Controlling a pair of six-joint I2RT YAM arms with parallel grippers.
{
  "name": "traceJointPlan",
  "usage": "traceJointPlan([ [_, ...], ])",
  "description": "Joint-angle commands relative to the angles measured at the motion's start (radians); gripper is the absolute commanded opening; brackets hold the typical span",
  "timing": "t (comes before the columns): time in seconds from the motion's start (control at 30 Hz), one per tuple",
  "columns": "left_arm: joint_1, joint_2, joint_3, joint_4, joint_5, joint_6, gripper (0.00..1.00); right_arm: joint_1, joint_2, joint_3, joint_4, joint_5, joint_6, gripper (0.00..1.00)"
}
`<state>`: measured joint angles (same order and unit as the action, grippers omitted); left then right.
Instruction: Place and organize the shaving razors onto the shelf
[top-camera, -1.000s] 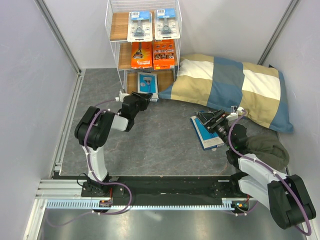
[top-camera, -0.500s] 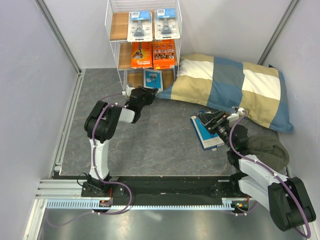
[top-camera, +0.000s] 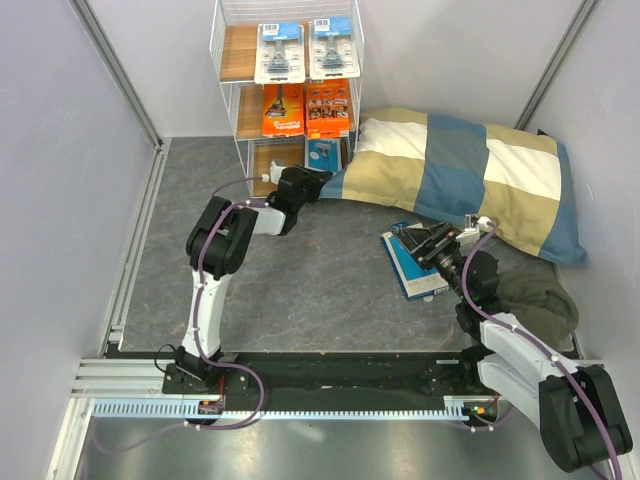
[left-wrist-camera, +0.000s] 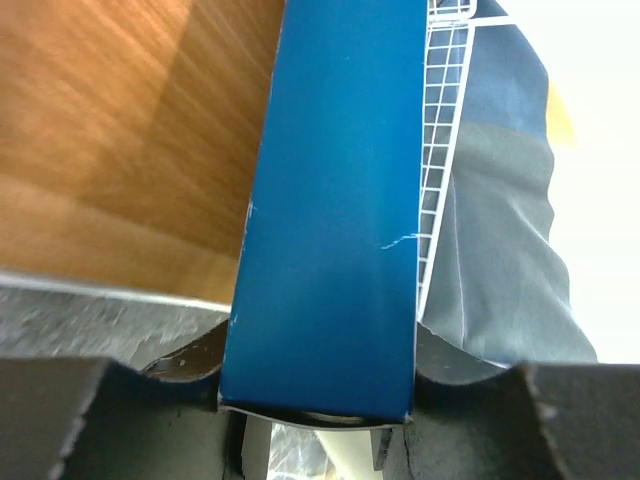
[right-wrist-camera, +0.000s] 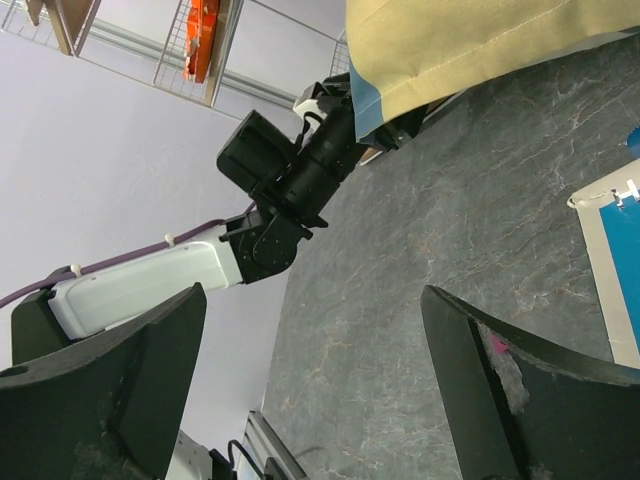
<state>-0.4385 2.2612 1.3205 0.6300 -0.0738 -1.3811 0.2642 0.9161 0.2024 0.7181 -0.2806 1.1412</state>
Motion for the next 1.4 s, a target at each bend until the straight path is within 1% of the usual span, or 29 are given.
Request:
traceJointPlan([
  [0.0,-0.016,0.034,0.072,-0.003,-0.023,-0.032,0.12,-0.005,-0.034,-0.009,-0.016,-0.012,-0.024,0.97],
  [0.1,-0.017,0.044,0.101,-0.038,0.008,-0.013,0.20,-0.008,-0.040,-0.012,-0.025,-0.009,-0.029,0.98],
  [0.2,-0.019,0.046,0.102,-0.039,0.029,-0.004,0.33,-0.011,-0.040,-0.014,-0.031,-0.011,-0.032,0.98],
  [0.23,-0.019,0.044,0.097,-0.039,0.038,0.005,0.40,-0.011,-0.040,-0.014,-0.031,-0.011,-0.031,0.98],
  [0.3,-0.019,0.044,0.095,-0.039,0.067,0.020,0.47,-0.011,-0.042,-0.015,-0.031,-0.008,-0.029,0.98],
  [0.33,-0.019,0.043,0.092,-0.036,0.069,0.027,0.54,-0.011,-0.042,-0.018,-0.031,-0.008,-0.029,0.98],
  [0.43,-0.020,0.031,0.068,-0.036,0.097,0.040,0.65,-0.013,-0.040,-0.021,-0.029,-0.005,-0.032,0.98],
  [0.53,-0.020,0.012,0.045,-0.036,0.104,0.063,0.70,-0.013,-0.040,-0.023,-0.029,-0.008,-0.032,0.98],
  [0.7,-0.020,-0.026,0.025,-0.121,0.111,0.126,0.75,-0.011,-0.042,-0.026,-0.029,-0.009,-0.029,0.98],
  [0.8,-0.016,-0.057,0.005,-0.162,0.109,0.148,0.80,-0.013,-0.043,-0.026,-0.029,-0.011,-0.031,0.98],
  [0.93,-0.009,-0.089,-0.024,-0.173,0.131,0.178,0.89,-0.013,-0.045,-0.027,-0.029,-0.012,-0.032,0.98],
  [1.0,-0.011,-0.110,-0.050,-0.164,0.140,0.201,0.98,-0.013,-0.048,-0.024,-0.034,-0.012,-0.037,0.98],
  [1.07,-0.009,-0.129,-0.082,-0.155,0.141,0.215,0.99,-0.011,-0.059,-0.015,-0.049,-0.014,-0.058,0.98],
  [1.23,-0.008,-0.202,-0.182,-0.034,0.157,0.223,1.00,-0.011,-0.085,0.020,-0.131,-0.006,-0.122,0.98],
  [1.37,-0.008,-0.271,-0.254,0.010,0.178,0.225,1.00,-0.011,-0.094,0.057,-0.196,0.001,-0.179,0.98],
])
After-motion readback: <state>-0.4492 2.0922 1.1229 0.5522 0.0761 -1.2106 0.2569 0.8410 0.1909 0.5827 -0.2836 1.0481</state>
